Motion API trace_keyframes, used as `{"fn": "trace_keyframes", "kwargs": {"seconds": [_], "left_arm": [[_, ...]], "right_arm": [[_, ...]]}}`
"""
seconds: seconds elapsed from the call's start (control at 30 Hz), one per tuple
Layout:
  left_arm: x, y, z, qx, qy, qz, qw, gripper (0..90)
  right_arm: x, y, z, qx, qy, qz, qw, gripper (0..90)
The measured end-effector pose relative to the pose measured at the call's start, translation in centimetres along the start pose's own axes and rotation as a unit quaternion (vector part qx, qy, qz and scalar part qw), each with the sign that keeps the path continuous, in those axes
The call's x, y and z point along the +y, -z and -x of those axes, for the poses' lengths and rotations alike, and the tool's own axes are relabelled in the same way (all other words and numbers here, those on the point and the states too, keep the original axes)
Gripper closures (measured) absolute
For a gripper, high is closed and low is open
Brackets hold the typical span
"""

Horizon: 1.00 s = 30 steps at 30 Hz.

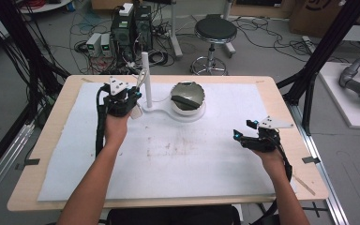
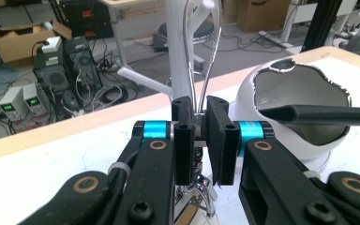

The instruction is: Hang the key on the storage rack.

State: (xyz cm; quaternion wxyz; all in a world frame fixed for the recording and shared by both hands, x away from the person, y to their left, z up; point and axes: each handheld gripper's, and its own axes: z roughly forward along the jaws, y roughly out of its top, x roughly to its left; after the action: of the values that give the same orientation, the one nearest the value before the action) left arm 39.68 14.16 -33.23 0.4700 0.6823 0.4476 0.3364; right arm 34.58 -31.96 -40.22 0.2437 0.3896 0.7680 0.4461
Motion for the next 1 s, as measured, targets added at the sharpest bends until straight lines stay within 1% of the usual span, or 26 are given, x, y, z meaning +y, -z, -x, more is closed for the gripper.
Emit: {"fn": "trace_keyframes", "kwargs": {"seconds": [0.2,0.23,0.37,0.53,0.57,0.6,0.63,0.7,0.77,0.8,0.87,0.9,0.93,0.97,1.0], "left_arm": [[-0.4,-0.8,-0.1,-0.001,0.01,-0.011,0.9999,81.3],[-0.4,-0.9,-0.1,-0.001,0.009,-0.013,0.9999,81.3],[-0.7,-1.2,-0.1,-0.004,0.014,-0.021,0.9997,81.0],[-1.1,-1.5,0.2,-0.005,0.01,-0.014,0.9998,79.1],[-1.2,-1.5,0.2,-0.006,0.009,-0.008,0.9999,76.5],[-1.2,-1.5,0.2,-0.01,0.01,-0.003,0.9999,71.4],[-1.3,-1.4,0.2,-0.014,0.011,0.0,0.9998,69.1],[-1.4,-1.3,0.2,-0.015,0.01,0.004,0.9998,66.2],[-1.5,-1.1,0.0,-0.014,0.018,0.011,0.9997,63.2],[-1.6,-0.9,-0.2,-0.013,0.017,0.012,0.9997,59.9],[-1.9,-0.6,-0.6,-0.015,0.024,0.02,0.9994,55.6],[-2.1,-0.4,-0.8,-0.02,0.028,0.024,0.9991,52.6],[-2.3,-0.2,-1.2,-0.029,0.035,0.024,0.9987,49.8],[-2.5,0.1,-1.5,-0.037,0.043,0.031,0.9979,47.6],[-2.7,0.2,-1.7,-0.042,0.046,0.035,0.9974,44.3]], "right_arm": [[0.0,0.1,0.1,-0.001,-0.002,0.0,1.0,29.4],[0.0,0.1,0.1,-0.001,-0.002,0.0,1.0,29.4],[-0.1,0.1,0.1,-0.001,-0.004,-0.001,1.0,29.4],[-0.1,0.1,0.1,-0.001,-0.002,-0.001,1.0,29.4],[-0.1,0.1,0.1,-0.001,-0.003,0.0,1.0,29.4],[-0.1,0.1,0.1,-0.001,-0.003,0.0,1.0,29.4],[-0.1,0.1,0.1,-0.001,-0.003,0.0,1.0,29.4],[-0.1,0.1,0.1,-0.001,-0.002,0.0,1.0,29.4],[-0.1,0.1,0.1,-0.002,-0.002,0.0,1.0,29.4],[-0.1,0.2,0.1,-0.002,-0.002,0.0,1.0,29.4],[-0.1,0.2,0.1,-0.002,-0.002,0.001,1.0,29.4],[-0.1,0.2,0.1,-0.003,-0.002,0.002,1.0,29.4],[-0.1,0.3,0.1,-0.003,-0.003,0.002,1.0,29.4],[-0.1,0.3,0.1,-0.004,-0.003,0.002,1.0,29.4],[-0.1,0.3,0.1,-0.005,-0.003,0.001,1.0,29.4]]}}
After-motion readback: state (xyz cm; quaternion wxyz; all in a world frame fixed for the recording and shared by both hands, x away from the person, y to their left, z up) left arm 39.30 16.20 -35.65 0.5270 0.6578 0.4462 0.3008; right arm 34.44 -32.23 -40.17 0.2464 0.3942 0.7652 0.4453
